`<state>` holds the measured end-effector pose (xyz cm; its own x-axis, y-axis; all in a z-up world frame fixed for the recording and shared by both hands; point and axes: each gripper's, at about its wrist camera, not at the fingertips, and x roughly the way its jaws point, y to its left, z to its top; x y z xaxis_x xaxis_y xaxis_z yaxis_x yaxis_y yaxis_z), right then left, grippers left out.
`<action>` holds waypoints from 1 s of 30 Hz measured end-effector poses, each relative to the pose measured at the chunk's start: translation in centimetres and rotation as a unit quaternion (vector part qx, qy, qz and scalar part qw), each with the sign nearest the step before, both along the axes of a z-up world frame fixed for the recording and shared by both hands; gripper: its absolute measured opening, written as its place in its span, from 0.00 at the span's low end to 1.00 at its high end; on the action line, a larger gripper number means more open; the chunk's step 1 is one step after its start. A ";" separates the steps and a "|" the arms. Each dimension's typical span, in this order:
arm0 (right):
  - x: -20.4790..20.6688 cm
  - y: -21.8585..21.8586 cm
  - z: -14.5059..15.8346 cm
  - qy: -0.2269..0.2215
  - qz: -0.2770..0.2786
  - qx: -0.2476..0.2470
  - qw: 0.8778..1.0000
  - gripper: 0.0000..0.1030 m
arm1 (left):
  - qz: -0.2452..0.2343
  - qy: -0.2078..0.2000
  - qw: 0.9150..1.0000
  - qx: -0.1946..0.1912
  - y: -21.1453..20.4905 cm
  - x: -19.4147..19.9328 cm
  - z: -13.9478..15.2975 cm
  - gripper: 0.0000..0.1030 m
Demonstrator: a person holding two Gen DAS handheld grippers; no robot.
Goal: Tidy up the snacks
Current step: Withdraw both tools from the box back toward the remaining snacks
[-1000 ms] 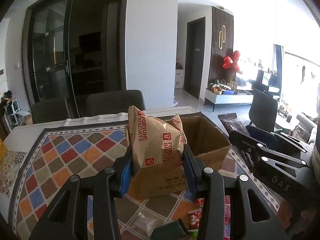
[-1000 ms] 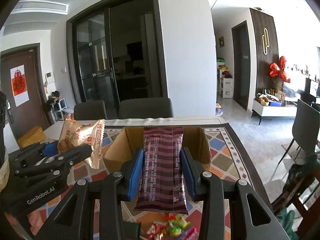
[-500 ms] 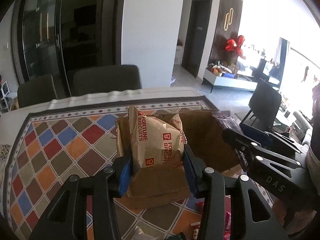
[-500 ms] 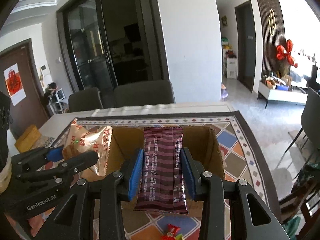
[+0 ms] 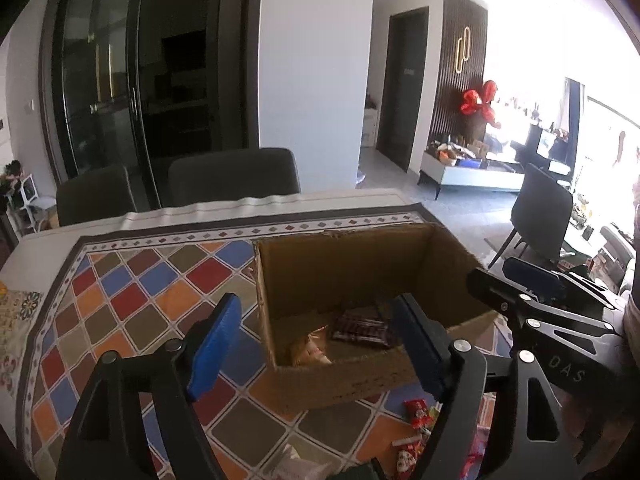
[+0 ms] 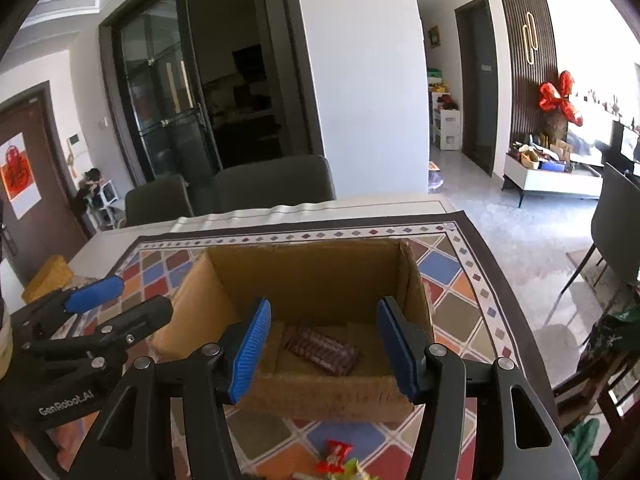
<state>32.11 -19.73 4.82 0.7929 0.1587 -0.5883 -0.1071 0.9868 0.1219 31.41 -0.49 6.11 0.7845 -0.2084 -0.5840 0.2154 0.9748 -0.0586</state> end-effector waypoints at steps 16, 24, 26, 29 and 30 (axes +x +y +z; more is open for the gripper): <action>-8.6 -0.3 0.8 -0.031 -0.004 0.005 0.999 0.55 | -0.017 -0.032 0.999 -0.014 0.2 -8.9 0.1 0.77; -12.1 -0.5 -1.2 -0.014 -0.001 0.003 1.000 0.55 | -0.039 -0.023 0.999 -0.017 -0.4 -12.2 -1.5 0.77; -12.8 -0.7 -1.7 -0.007 -0.001 0.005 1.000 0.55 | -0.044 -0.019 0.999 -0.016 -0.5 -12.9 -2.1 0.77; -13.5 -0.8 -2.5 0.005 -0.002 0.007 1.000 0.55 | -0.052 -0.013 0.998 -0.015 -0.8 -13.8 -3.0 0.76; -13.8 -0.9 -2.9 0.011 -0.003 0.007 1.000 0.55 | -0.055 -0.010 0.998 -0.014 -0.9 -14.0 -3.3 0.76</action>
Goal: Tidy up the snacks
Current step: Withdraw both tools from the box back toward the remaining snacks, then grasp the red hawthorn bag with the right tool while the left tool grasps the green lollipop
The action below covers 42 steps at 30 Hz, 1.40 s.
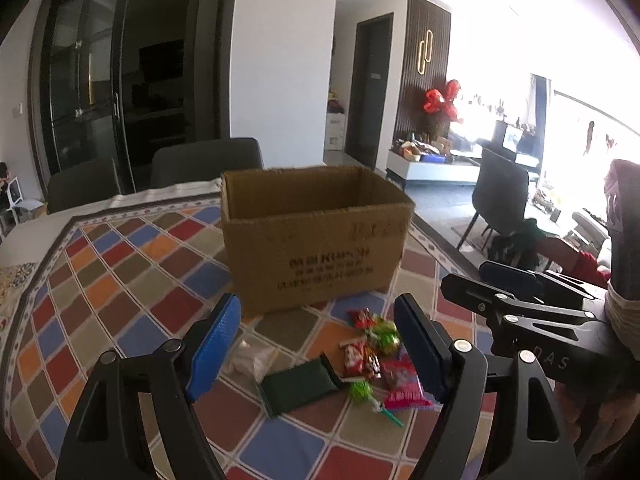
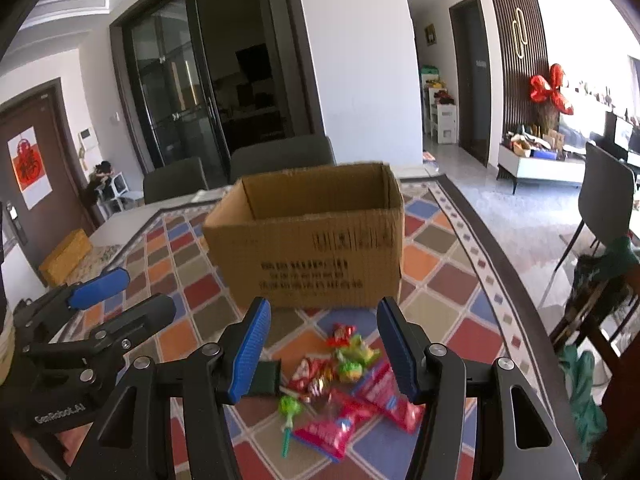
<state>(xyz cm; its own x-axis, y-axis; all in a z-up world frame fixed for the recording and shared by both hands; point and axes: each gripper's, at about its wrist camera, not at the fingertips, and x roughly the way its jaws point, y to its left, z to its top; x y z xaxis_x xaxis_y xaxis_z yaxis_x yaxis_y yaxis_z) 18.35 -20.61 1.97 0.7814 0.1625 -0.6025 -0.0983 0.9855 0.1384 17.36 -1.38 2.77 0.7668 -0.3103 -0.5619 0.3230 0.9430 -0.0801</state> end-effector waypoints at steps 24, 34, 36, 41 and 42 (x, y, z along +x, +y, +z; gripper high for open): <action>-2.3 -0.8 -8.2 0.090 -0.014 0.001 0.996 0.55 | -0.066 0.102 0.993 0.000 -2.5 0.5 -8.9 0.54; -1.5 -1.0 -10.4 0.119 -0.016 0.024 0.993 0.55 | -0.096 0.131 0.987 -0.008 -3.4 1.8 -11.2 0.40; -1.3 -1.1 -10.8 0.125 -0.019 0.028 0.992 0.55 | -0.100 0.137 0.985 -0.010 -3.5 2.0 -11.6 0.38; -1.4 -1.2 -11.0 0.127 -0.022 0.030 0.991 0.55 | -0.100 0.149 0.984 -0.011 -4.0 2.5 -12.4 0.35; -1.4 -1.2 -11.0 0.127 -0.022 0.030 0.991 0.55 | -0.100 0.151 0.983 -0.011 -4.0 2.6 -12.5 0.33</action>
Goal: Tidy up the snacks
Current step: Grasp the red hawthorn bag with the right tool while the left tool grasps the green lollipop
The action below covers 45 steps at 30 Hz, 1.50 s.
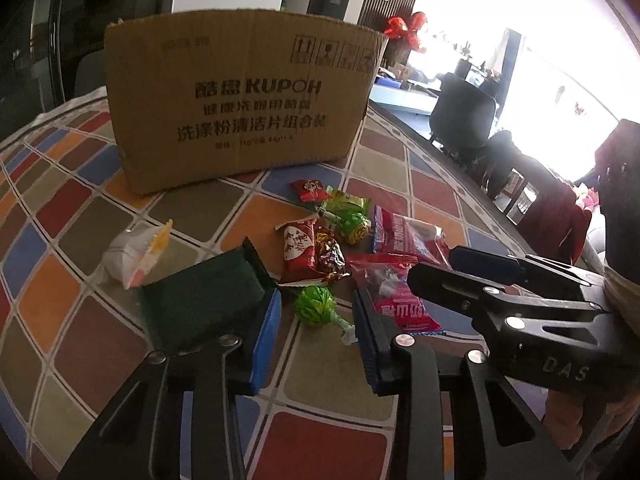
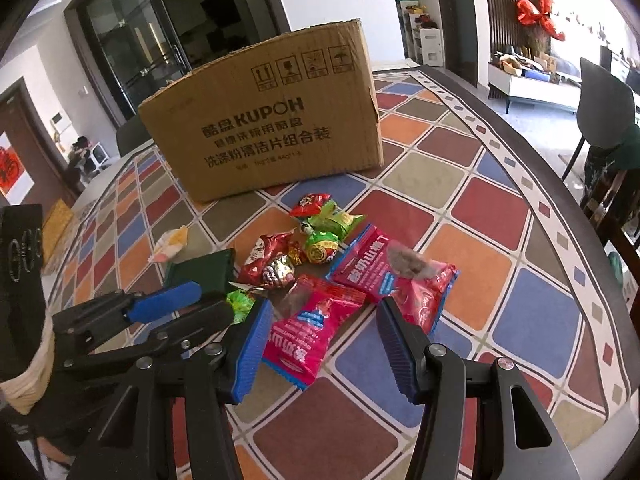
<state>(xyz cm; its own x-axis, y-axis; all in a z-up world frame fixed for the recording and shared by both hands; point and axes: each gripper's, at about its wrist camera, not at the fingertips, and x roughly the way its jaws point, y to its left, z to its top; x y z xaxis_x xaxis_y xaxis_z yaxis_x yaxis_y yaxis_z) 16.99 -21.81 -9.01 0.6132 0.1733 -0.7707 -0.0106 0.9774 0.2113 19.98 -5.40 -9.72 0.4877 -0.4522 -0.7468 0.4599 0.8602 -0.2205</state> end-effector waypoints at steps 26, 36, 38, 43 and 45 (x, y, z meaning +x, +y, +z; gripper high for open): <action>1.5 1.5 -1.8 0.033 -0.001 0.005 0.999 0.55 | 0.051 0.007 0.999 0.004 2.4 -0.1 -0.8 0.25; 2.6 2.4 -3.0 0.055 -0.007 -0.019 0.998 0.45 | 0.057 0.001 0.998 0.009 2.4 -0.2 -0.8 0.25; 2.4 2.4 -2.9 0.053 -0.006 -0.026 0.998 0.43 | 0.059 0.001 0.998 0.008 2.4 -0.2 -0.7 0.25; 2.0 2.3 -2.7 0.048 -0.004 -0.027 0.998 0.41 | 0.062 -0.003 0.998 0.007 2.3 -0.6 -0.4 0.25; 1.8 2.2 -2.4 0.045 -0.005 -0.025 0.999 0.41 | 0.064 -0.005 0.998 0.005 2.3 -0.8 -0.1 0.25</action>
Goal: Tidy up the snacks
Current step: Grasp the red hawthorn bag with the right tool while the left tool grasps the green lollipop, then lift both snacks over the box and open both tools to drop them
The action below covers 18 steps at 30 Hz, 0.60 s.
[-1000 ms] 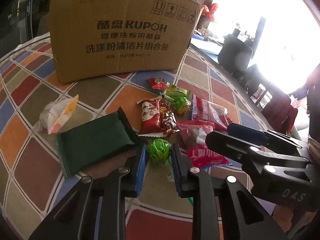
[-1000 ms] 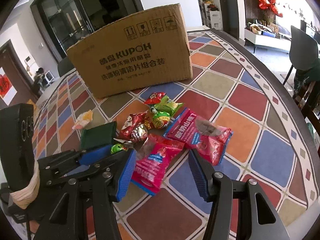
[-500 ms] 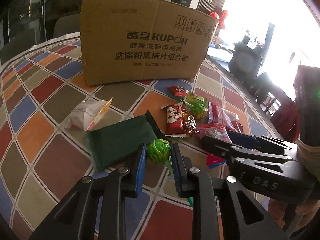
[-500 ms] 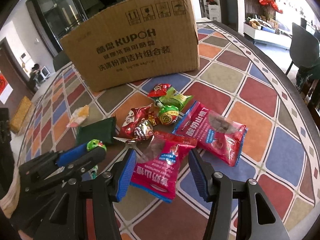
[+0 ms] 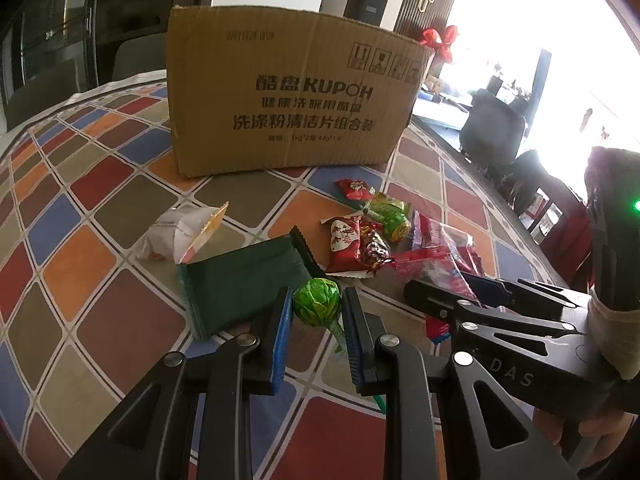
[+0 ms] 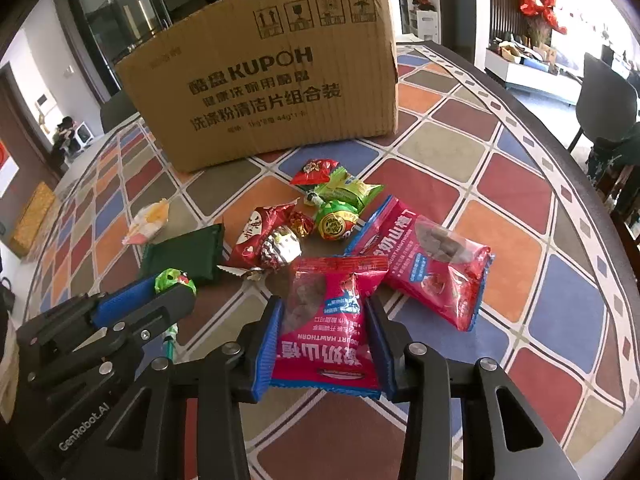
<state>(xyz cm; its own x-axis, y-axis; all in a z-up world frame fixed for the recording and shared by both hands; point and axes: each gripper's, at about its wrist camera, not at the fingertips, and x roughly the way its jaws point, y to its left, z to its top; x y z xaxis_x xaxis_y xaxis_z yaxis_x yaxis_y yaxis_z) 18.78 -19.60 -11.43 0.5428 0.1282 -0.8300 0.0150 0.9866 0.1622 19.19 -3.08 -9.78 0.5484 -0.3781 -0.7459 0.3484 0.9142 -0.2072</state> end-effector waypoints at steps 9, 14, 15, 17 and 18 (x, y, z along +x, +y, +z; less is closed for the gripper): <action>-1.6 -0.3 2.8 -0.037 0.005 0.004 0.999 0.40 | 0.006 -0.026 1.000 -0.007 -0.1 -0.9 2.4 0.25; -1.9 -0.3 4.4 -0.060 0.011 0.008 0.998 0.40 | 0.011 -0.047 0.999 -0.012 0.2 -1.1 4.4 0.25; -1.9 -0.3 4.7 -0.064 0.013 0.009 0.998 0.40 | 0.011 -0.051 0.999 -0.012 0.2 -1.1 4.8 0.25; -1.9 -0.4 5.3 -0.074 0.016 0.009 0.997 0.40 | 0.012 -0.061 0.998 -0.011 0.3 -1.0 5.7 0.25; -1.8 -0.4 5.8 -0.081 0.017 0.008 0.997 0.40 | 0.013 -0.066 0.998 -0.011 0.4 -0.9 6.2 0.25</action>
<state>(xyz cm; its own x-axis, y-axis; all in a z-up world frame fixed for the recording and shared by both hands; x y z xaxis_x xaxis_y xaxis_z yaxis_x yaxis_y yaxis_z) 17.00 -20.05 -5.66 0.6652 0.1613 -0.7291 -0.0457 0.9833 0.1759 18.34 -2.73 -3.58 0.6510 -0.3777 -0.6584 0.3496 0.9191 -0.1816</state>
